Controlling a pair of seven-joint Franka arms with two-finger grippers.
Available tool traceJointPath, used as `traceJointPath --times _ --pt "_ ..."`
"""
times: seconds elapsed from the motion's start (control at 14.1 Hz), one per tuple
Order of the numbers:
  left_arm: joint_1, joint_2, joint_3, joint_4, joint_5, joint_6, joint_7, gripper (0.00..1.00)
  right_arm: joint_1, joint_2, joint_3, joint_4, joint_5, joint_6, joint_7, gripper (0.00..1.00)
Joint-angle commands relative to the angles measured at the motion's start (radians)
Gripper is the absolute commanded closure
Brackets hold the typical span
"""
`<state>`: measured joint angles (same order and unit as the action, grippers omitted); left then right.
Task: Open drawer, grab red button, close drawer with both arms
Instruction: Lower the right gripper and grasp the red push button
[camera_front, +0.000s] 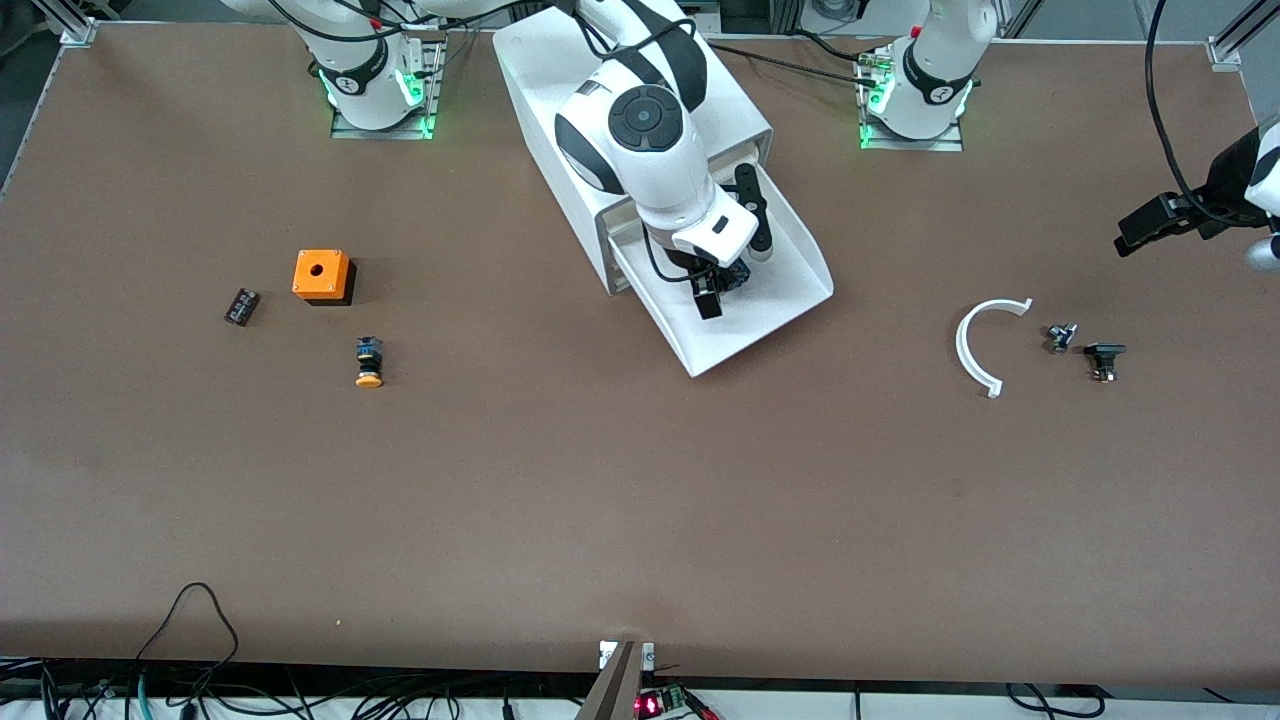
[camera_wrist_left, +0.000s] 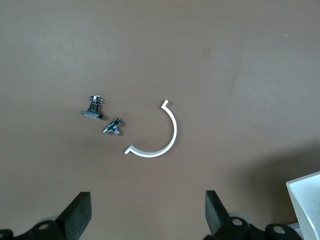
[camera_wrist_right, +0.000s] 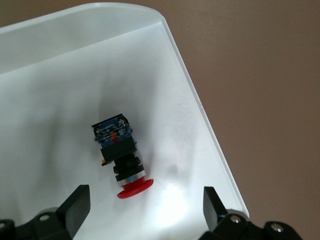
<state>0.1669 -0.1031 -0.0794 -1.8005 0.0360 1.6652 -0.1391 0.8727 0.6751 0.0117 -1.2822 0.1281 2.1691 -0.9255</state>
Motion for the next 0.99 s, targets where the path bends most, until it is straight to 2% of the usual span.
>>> traceJointPath --times 0.0,0.35,0.71,0.92 --pt "-0.01 0.003 0.007 0.01 0.018 -0.016 -0.01 0.0 0.022 0.026 -0.009 0.032 -0.025 -0.018 -0.015 0.0" --pt "-0.01 0.003 0.009 0.01 0.018 -0.015 -0.01 0.0 0.052 0.058 -0.013 0.034 -0.03 -0.005 -0.01 0.0" --pt "-0.01 0.003 0.009 0.01 0.018 -0.015 -0.01 0.0 0.066 0.08 -0.013 0.034 -0.071 -0.008 -0.016 0.0" --pt "-0.01 0.003 0.009 0.01 0.018 -0.015 -0.01 0.0 0.078 0.089 -0.013 0.035 -0.07 -0.003 -0.012 0.08"
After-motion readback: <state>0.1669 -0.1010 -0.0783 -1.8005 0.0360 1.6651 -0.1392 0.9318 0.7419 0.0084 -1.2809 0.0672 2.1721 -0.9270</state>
